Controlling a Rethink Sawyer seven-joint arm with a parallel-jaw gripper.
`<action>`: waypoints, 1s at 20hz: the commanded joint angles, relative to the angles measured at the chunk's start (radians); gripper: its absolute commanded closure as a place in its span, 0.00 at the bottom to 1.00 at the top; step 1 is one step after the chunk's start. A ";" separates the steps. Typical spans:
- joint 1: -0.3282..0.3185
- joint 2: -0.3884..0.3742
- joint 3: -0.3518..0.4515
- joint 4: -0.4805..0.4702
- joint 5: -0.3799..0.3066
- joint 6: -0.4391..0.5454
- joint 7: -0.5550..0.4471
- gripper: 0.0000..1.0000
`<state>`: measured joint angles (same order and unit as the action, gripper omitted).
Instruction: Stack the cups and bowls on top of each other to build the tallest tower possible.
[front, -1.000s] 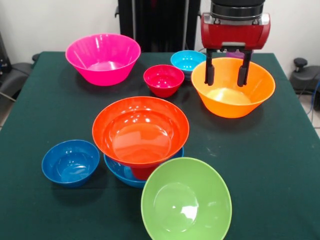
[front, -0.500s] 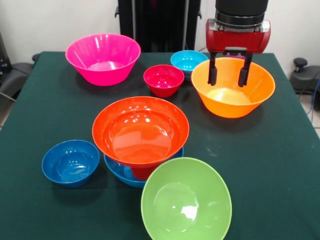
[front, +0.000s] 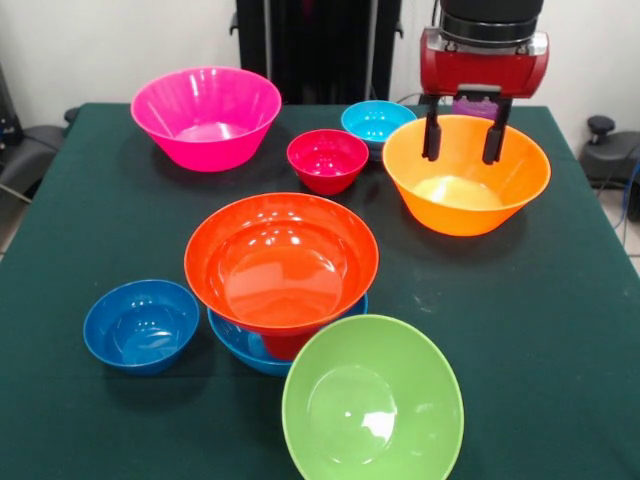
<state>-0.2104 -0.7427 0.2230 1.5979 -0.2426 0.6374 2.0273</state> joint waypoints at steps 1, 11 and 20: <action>0.064 0.018 -0.032 0.047 0.043 0.037 0.182 0.00; 0.160 0.059 -0.106 0.003 0.104 0.003 0.222 0.00; 0.224 0.139 -0.161 -0.039 0.144 -0.077 0.245 0.00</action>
<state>-0.0081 -0.7127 0.0822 1.5941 -0.1195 0.6336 2.0446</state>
